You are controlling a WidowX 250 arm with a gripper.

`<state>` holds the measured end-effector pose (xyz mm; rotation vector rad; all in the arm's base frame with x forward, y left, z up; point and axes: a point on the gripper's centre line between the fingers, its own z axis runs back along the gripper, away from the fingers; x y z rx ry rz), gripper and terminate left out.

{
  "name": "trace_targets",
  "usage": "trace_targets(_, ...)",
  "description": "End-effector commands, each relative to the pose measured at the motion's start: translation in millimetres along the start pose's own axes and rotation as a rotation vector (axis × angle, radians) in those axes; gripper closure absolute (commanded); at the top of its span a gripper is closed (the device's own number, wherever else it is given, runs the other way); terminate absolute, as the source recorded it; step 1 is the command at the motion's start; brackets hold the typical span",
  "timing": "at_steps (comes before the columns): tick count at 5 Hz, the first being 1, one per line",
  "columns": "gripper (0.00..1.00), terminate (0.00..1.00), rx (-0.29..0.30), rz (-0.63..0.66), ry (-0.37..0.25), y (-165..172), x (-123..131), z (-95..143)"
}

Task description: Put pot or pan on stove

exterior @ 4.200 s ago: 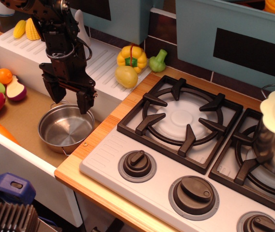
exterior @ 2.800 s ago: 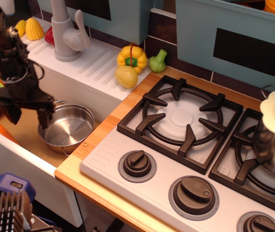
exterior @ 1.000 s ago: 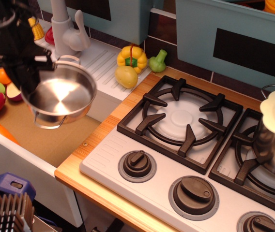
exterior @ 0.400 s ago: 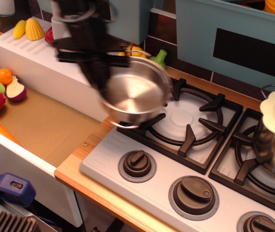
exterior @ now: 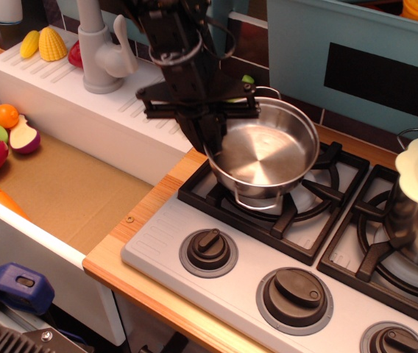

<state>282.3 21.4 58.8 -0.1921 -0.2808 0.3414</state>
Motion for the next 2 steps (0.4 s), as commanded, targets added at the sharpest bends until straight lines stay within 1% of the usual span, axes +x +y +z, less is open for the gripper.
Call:
trace_targets(1,0.00,0.00,-0.011,-0.029,-0.045,-2.3,6.8,1.0)
trace_targets(2,0.00,1.00,-0.011,-0.029,-0.045,-2.3,6.8,1.0)
